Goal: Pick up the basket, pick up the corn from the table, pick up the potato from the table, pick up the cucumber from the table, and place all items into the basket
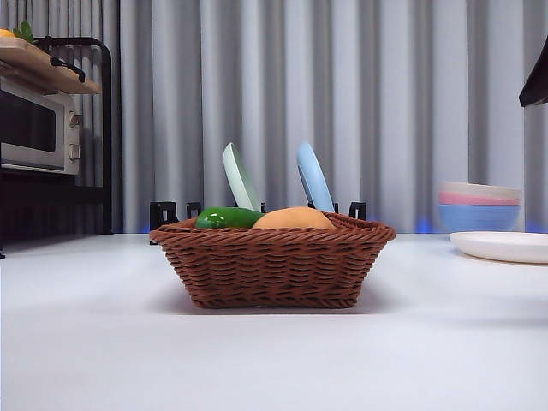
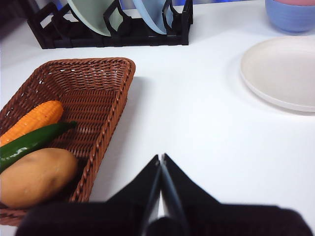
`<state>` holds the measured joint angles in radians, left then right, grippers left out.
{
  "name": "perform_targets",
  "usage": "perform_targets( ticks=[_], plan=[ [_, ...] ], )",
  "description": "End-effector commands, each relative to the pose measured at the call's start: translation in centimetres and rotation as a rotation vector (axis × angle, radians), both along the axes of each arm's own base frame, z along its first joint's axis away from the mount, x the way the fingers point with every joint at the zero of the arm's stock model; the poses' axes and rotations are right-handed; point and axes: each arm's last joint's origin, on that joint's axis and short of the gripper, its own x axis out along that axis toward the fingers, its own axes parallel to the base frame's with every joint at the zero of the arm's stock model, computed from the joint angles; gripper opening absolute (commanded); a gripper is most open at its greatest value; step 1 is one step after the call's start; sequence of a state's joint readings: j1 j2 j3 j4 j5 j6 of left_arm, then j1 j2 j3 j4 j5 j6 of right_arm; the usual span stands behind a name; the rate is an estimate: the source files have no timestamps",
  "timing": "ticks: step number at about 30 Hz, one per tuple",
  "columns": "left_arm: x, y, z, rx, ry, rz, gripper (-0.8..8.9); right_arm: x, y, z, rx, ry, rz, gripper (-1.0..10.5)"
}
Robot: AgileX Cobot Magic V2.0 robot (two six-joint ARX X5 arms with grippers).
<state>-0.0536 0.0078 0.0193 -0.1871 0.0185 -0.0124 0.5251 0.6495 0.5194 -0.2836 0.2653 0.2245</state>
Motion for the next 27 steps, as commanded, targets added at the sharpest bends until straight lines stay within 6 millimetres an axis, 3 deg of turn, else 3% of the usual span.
perform_targets(
  ticks=[1, 27],
  plan=[
    [0.04, 0.02, -0.52, -0.007, 0.012, -0.004, -0.03, 0.00, -0.02, -0.06, 0.009, -0.002, -0.006, 0.0],
    [0.05, 0.03, -0.50, -0.022, 0.010, 0.002, -0.03, -0.01, -0.02, -0.07, 0.009, -0.002, -0.006, 0.0]
  ],
)
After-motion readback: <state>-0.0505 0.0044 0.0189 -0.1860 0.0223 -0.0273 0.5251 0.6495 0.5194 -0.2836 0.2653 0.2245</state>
